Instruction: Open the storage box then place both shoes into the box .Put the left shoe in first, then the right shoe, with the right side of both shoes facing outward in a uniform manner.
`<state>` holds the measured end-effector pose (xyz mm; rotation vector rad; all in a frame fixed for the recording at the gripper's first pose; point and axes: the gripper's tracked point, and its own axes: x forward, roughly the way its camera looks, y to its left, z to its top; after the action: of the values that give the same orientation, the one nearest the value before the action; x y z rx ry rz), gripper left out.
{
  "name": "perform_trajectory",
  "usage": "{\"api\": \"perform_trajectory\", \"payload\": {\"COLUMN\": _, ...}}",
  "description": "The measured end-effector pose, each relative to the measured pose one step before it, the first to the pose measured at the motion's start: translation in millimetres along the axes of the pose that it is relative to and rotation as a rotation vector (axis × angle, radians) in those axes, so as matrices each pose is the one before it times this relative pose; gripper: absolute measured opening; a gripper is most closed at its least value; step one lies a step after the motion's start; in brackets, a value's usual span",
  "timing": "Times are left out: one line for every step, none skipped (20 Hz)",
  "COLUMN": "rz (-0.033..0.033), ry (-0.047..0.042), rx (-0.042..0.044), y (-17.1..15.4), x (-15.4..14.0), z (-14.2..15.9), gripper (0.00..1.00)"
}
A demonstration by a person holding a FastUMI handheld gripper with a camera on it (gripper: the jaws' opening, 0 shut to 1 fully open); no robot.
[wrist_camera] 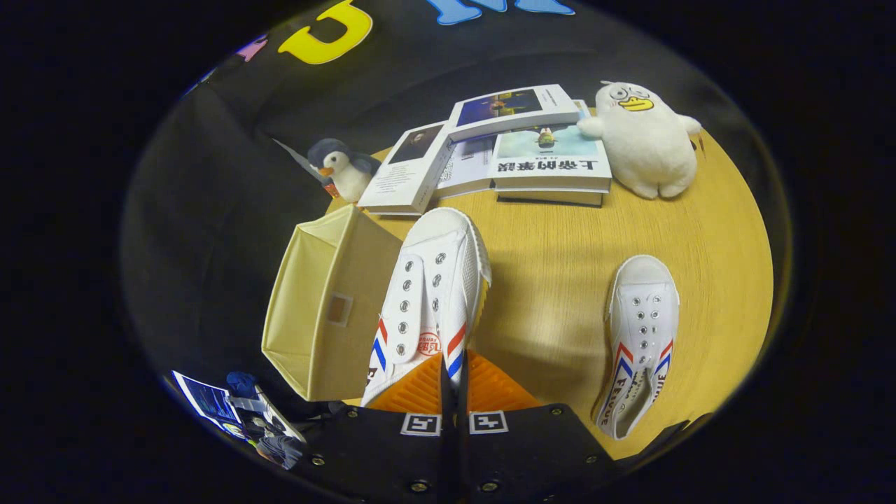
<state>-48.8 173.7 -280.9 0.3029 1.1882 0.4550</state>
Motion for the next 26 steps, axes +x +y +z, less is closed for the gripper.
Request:
{"api": "perform_trajectory", "payload": {"rz": 0.00072, "ry": -0.00321, "rx": -0.01168, "y": 6.21, "x": -10.58, "z": 7.02, "gripper": 0.0}}
{"api": "perform_trajectory", "payload": {"rz": -0.00077, "ry": -0.00799, "rx": -0.01057, "y": 7.35, "x": -5.9, "z": 6.06, "gripper": 0.0}}
{"api": "perform_trajectory", "payload": {"rz": 0.00027, "ry": -0.00916, "rx": -0.01168, "y": 7.9, "x": -4.9, "z": 5.82, "gripper": 0.0}}
{"api": "perform_trajectory", "payload": {"rz": 0.00161, "ry": -0.00958, "rx": -0.0115, "y": 7.6, "x": -4.59, "z": 6.65, "gripper": 0.0}}
{"api": "perform_trajectory", "payload": {"rz": 0.00273, "ry": -0.00304, "rx": -0.0075, "y": 7.17, "x": -3.95, "z": 4.56, "gripper": 0.0}}
{"api": "perform_trajectory", "payload": {"rz": 0.00921, "ry": -0.00105, "rx": -0.00477, "y": 8.44, "x": -3.35, "z": 5.05, "gripper": 0.0}}
{"api": "perform_trajectory", "payload": {"rz": 0.01243, "ry": 0.00158, "rx": -0.00508, "y": 8.93, "x": 1.06, "z": -0.16, "gripper": 0.0}}
{"api": "perform_trajectory", "payload": {"rz": 0.01123, "ry": 0.00508, "rx": -0.01045, "y": 8.76, "x": -1.59, "z": 3.92, "gripper": 0.0}}
{"api": "perform_trajectory", "payload": {"rz": 0.00746, "ry": 0.00499, "rx": -0.01537, "y": 8.63, "x": -0.46, "z": 2.64, "gripper": 0.0}}
{"api": "perform_trajectory", "payload": {"rz": 0.00547, "ry": 0.00131, "rx": -0.02298, "y": 8.5, "x": 1.01, "z": 3.61, "gripper": 0.0}}
{"api": "perform_trajectory", "payload": {"rz": 0.00633, "ry": 0.00204, "rx": -0.02587, "y": 8.76, "x": 2.88, "z": 3.23, "gripper": 0.0}}
{"api": "perform_trajectory", "payload": {"rz": 0.00829, "ry": 0.0055, "rx": -0.02186, "y": 9.72, "x": 3.23, "z": 3.21, "gripper": 0.0}}
{"api": "perform_trajectory", "payload": {"rz": 0.01074, "ry": 0.00613, "rx": -0.01693, "y": 9.99, "x": 4.13, "z": 2.54, "gripper": 0.01}}
{"api": "perform_trajectory", "payload": {"rz": 0.01237, "ry": 0.00777, "rx": -0.01767, "y": 9.62, "x": 4.86, "z": 2.87, "gripper": 0.0}}
{"api": "perform_trajectory", "payload": {"rz": 0.00928, "ry": 0.00844, "rx": -0.01553, "y": 8.53, "x": 5.84, "z": 1.99, "gripper": 0.0}}
{"api": "perform_trajectory", "payload": {"rz": 0.00731, "ry": 0.0094, "rx": -0.01519, "y": 8.21, "x": 5.74, "z": 2.13, "gripper": 0.0}}
{"api": "perform_trajectory", "payload": {"rz": 0.00722, "ry": 0.01083, "rx": -0.01663, "y": 7.7, "x": 6.53, "z": 0.9, "gripper": 0.0}}
{"api": "perform_trajectory", "payload": {"rz": 0.00623, "ry": 0.0105, "rx": -0.01391, "y": 7.06, "x": 6.15, "z": 1.58, "gripper": 0.0}}
{"api": "perform_trajectory", "payload": {"rz": 0.00635, "ry": 0.01266, "rx": -0.01417, "y": 6.87, "x": 6.59, "z": 0.08, "gripper": 0.01}}
{"api": "perform_trajectory", "payload": {"rz": 0.00465, "ry": 0.0119, "rx": -0.01408, "y": 5.52, "x": 6.42, "z": 0.17, "gripper": 0.0}}
{"api": "perform_trajectory", "payload": {"rz": 0.00179, "ry": 0.01413, "rx": -0.0121, "y": 4.53, "x": 6.75, "z": -0.51, "gripper": 0.0}}
{"api": "perform_trajectory", "payload": {"rz": -0.00046, "ry": 0.01245, "rx": -0.00976, "y": 3.94, "x": 6.45, "z": 0.38, "gripper": 0.0}}
{"api": "perform_trajectory", "payload": {"rz": -0.00343, "ry": 0.01196, "rx": -0.00725, "y": 3.38, "x": 6.04, "z": 0.11, "gripper": 0.0}}
{"api": "perform_trajectory", "payload": {"rz": -0.00504, "ry": 0.0124, "rx": -0.00763, "y": 2.05, "x": 6.21, "z": 0.5, "gripper": 0.0}}
{"api": "perform_trajectory", "payload": {"rz": -0.00374, "ry": 0.00775, "rx": -0.00329, "y": 2.39, "x": 6.83, "z": 0.21, "gripper": 0.0}}
{"api": "perform_trajectory", "payload": {"rz": -0.00185, "ry": 0.00727, "rx": -0.00054, "y": 2.02, "x": 5.06, "z": 1.14, "gripper": 0.01}}
